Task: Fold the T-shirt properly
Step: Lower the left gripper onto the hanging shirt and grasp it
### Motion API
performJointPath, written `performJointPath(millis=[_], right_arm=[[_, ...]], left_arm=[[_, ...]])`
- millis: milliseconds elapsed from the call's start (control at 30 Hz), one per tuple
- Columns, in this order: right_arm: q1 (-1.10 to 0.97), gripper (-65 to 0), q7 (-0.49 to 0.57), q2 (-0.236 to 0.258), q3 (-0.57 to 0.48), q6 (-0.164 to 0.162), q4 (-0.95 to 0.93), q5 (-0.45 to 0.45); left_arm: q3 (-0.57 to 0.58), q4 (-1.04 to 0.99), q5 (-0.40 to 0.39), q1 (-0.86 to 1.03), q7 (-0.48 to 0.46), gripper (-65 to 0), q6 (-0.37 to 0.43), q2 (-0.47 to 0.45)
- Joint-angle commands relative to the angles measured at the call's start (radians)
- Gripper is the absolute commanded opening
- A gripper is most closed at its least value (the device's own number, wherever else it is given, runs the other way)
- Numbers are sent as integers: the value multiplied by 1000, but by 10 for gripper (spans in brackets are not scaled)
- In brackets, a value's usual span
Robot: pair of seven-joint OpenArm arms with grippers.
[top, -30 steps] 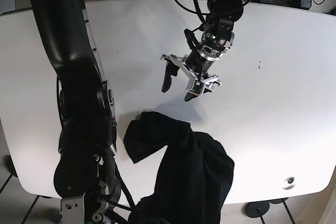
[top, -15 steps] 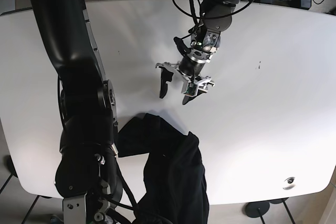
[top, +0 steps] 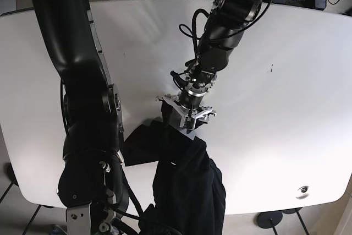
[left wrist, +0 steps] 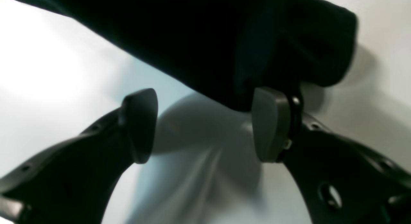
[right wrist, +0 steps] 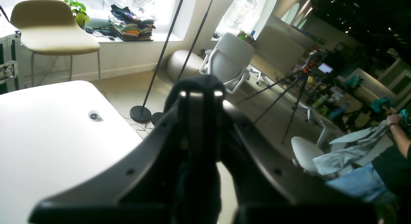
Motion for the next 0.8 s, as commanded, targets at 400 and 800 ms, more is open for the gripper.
performJointPath(millis=[400,800], right_arm=[[43,-636,39,-2,3,1,16,7],[43,-636,39,-19,3,1,16,7]], left_arm=[[206,-80,-219,-119,-59,-392,-1,10],[332,-163,-310,-227,-18,-601,70,10]])
